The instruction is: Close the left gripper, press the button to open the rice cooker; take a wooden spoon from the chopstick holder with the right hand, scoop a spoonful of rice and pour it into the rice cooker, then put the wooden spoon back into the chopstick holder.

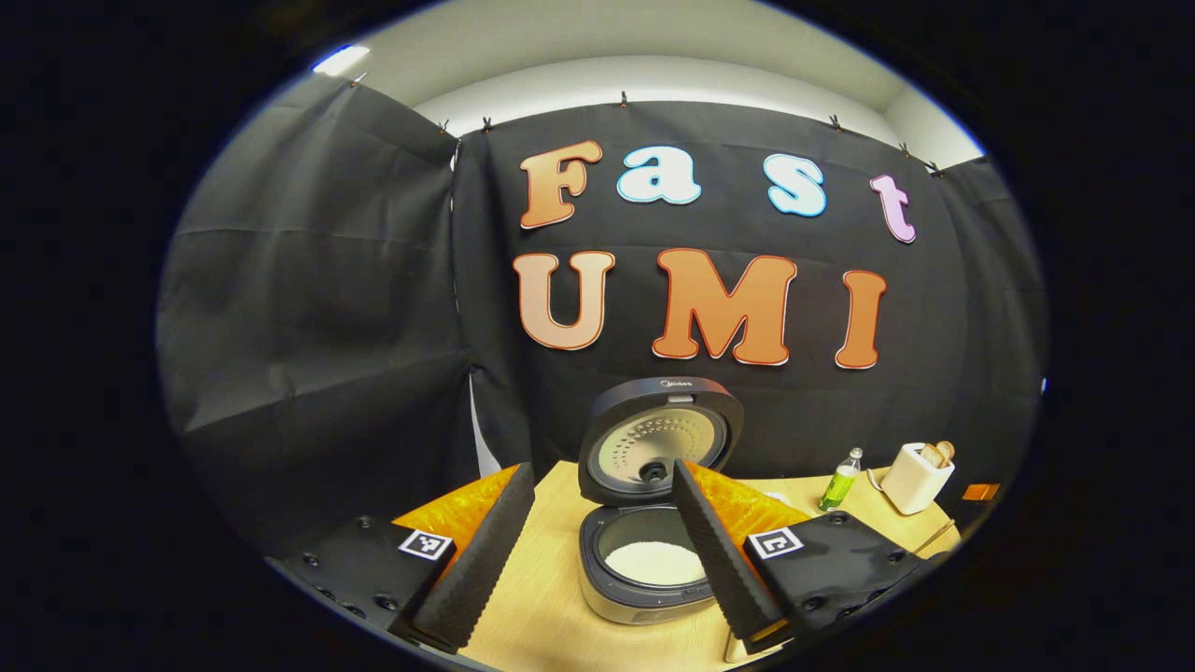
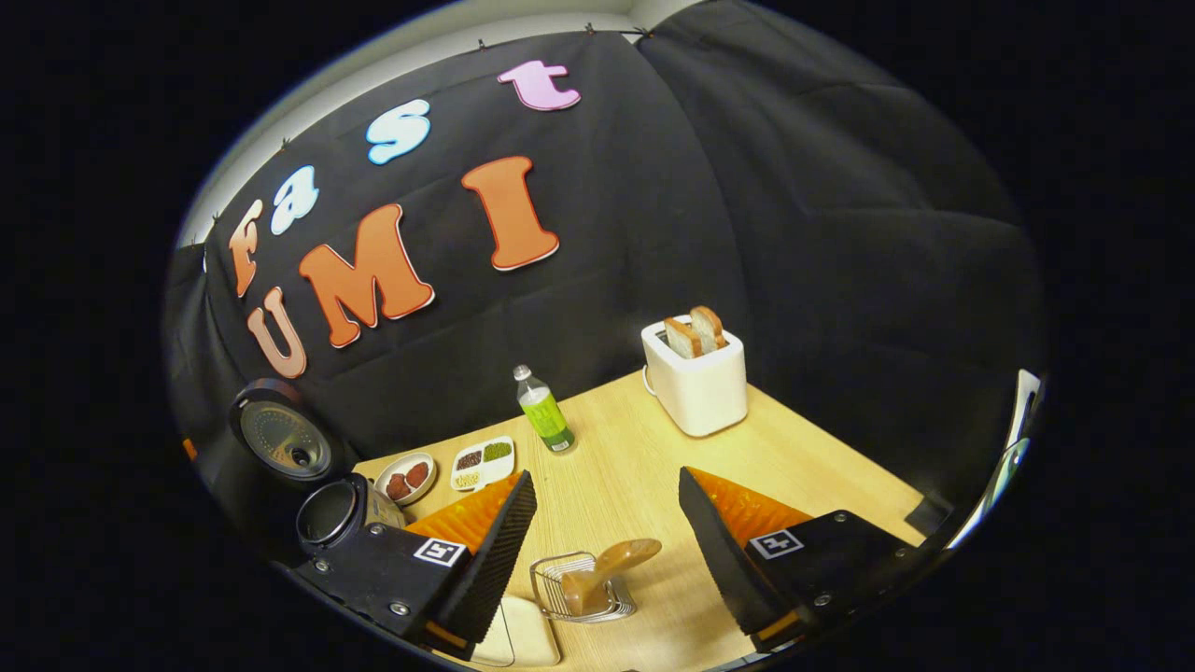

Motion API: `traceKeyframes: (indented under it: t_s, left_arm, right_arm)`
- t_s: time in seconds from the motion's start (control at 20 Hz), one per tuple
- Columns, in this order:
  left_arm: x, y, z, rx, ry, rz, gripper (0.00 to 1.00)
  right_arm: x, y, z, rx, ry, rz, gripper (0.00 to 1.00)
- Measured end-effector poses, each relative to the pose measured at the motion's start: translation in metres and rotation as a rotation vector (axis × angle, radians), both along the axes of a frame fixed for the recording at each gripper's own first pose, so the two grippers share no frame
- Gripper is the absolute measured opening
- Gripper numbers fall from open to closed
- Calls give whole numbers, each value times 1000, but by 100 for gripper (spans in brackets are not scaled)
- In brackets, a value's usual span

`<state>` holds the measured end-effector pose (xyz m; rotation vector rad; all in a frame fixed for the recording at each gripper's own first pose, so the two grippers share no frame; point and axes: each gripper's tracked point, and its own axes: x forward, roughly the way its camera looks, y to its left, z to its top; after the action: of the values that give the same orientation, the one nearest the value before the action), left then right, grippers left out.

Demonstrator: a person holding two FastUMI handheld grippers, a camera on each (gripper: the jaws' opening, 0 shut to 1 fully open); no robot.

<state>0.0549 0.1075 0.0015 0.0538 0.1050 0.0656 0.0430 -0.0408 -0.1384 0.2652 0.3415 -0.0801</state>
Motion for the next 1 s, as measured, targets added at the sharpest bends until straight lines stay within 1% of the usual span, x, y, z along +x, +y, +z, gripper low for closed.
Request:
traceKeyframes:
  t_s: [0.15,0.25,0.4,0.45,0.55,0.6,0.65,0.75,0.8,0.9,0.95,1.0]
  left_arm:
    - [13,-10,16,-8,-20,-6,98]
    - [33,-23,34,-17,-44,-22,99]
    - [81,-46,62,-55,-75,-48,100]
    - [102,-51,68,-56,-78,-48,99]
    - [149,-69,72,-49,-66,-74,98]
    - [179,-75,70,-31,-57,-88,97]
    - [203,-78,64,-9,-27,-85,97]
    - [245,-70,35,27,64,-41,98]
    - [262,-72,22,28,95,-35,99]
    - [272,-73,2,28,143,-35,99]
    - [268,-68,-5,41,159,-15,98]
    - [269,-71,1,45,111,-18,98]
  right_arm:
    - [-4,2,42,-70,-61,27,94]
    - [-5,-6,64,-114,-86,33,95]
    - [-11,-2,88,-140,-122,53,95]
    - [-11,-2,91,-155,-129,56,94]
    - [-15,5,94,-186,-141,64,94]
    - [-15,6,97,-194,-144,71,94]
    - [-16,8,98,-197,-145,78,94]
    - [-17,8,96,-194,-138,83,95]
    - [-18,8,95,-193,-136,84,95]
    - [-19,4,89,-196,-120,76,95]
    - [-20,1,87,-195,-110,73,95]
    - [-21,0,85,-188,-103,68,95]
